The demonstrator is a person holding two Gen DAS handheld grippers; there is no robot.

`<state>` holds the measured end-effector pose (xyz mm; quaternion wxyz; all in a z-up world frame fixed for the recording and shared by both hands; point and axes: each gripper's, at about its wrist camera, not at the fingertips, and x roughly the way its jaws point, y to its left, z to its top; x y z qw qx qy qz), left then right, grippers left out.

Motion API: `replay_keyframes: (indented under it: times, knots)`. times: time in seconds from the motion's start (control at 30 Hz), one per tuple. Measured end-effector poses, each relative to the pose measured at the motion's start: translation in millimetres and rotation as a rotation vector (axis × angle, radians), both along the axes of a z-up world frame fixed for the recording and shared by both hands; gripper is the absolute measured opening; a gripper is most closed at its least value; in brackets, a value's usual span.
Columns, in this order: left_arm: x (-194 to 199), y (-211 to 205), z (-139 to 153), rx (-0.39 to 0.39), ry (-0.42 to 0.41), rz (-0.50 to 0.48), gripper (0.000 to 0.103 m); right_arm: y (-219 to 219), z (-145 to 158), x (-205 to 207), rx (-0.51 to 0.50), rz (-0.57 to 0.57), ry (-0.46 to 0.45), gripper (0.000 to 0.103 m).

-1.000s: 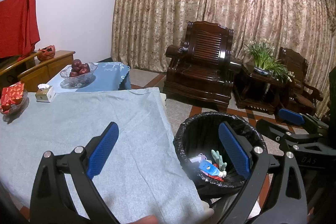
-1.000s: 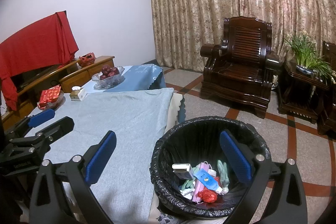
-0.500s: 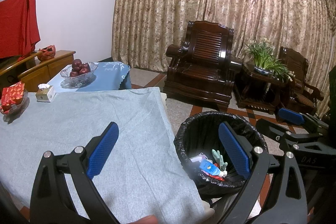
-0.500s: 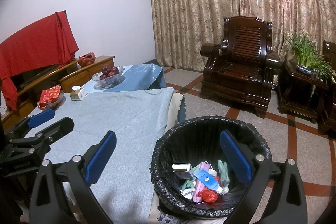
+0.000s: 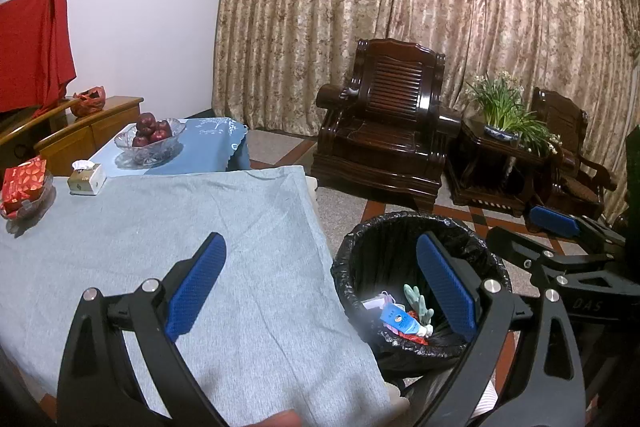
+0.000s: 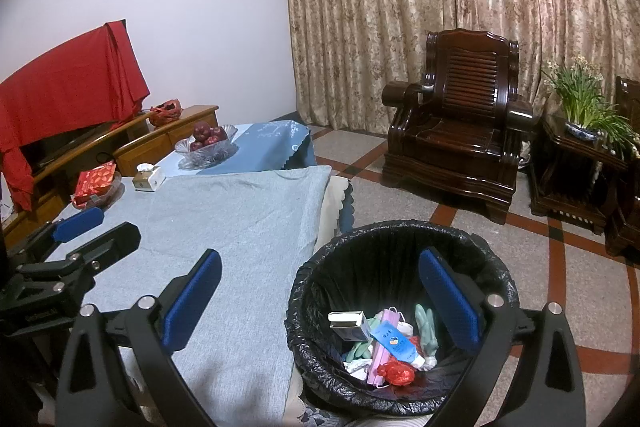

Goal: Collect trash

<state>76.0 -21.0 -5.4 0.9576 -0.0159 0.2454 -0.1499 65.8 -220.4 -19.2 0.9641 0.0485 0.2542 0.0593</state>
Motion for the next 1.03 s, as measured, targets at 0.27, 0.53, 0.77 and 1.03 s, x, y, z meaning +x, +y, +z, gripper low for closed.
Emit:
replay_keyframes:
  times: [0.27, 0.53, 0.77, 1.03]
  knots:
    - [-0.5, -0.6, 0.1, 0.001, 0.000, 0.001, 0.094, 0.2, 0.3, 0.5, 0.000, 0.000, 0.001, 0.097]
    - [-1.2, -1.8, 0.6, 0.003, -0.001, 0.001, 0.094, 1.6, -2.0, 0.3, 0.000, 0.000, 0.007, 0.097]
    - [-0.6, -0.7, 0.5, 0.008, 0.002, 0.000, 0.096, -0.4, -5.8, 1.2, 0.001, 0.001, 0.014, 0.097]
    - [2.4, 8.4, -11.3, 0.010, 0.014, 0.002, 0.096, -3.0, -9.2, 3.3, 0.003, 0.000, 0.020, 0.097]
